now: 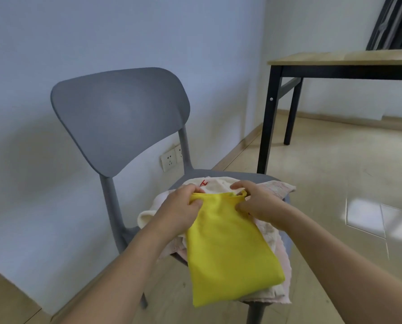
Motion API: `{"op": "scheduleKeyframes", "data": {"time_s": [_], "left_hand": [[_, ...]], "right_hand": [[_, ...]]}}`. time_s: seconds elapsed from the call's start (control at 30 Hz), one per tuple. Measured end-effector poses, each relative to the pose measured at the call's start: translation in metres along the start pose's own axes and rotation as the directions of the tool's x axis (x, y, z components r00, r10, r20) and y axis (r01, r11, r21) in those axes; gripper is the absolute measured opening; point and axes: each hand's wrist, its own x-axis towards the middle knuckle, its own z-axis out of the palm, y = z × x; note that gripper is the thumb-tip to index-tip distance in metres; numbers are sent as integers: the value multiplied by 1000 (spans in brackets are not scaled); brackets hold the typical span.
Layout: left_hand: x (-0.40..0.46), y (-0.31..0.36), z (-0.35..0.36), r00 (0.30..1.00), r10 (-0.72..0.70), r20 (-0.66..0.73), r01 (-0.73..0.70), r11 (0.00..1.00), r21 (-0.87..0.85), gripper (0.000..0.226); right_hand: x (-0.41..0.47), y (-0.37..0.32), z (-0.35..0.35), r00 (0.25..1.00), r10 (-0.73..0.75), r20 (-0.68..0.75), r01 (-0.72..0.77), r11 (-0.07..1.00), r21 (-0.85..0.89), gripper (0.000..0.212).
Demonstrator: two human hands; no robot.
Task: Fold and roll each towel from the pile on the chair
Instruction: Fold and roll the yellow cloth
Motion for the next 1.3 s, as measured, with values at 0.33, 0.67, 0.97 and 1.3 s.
{"op": "scheduleKeyframes", "data": {"time_s": [0.33, 0.67, 0.97, 1.3], "left_hand": [[-60, 50, -28, 951, 298, -81, -302, 952, -45, 25], [-138, 83, -13, 819, 504, -273, -479, 864, 157, 31], [-152, 95, 0, 743, 528, -412, -471, 849, 239, 30], [-154, 99, 5, 803, 485, -346, -358, 857, 372, 41]], "right_hand": [[-72, -16, -33, 970, -240, -39, 224, 944, -242, 14], [-173, -35, -61, 909, -384, -160, 242, 801, -547, 19], [-200, -26, -58, 868, -473, -153, 401, 847, -348, 23], [-212, -17, -59, 869, -486, -95, 413, 818, -401, 27]]}}
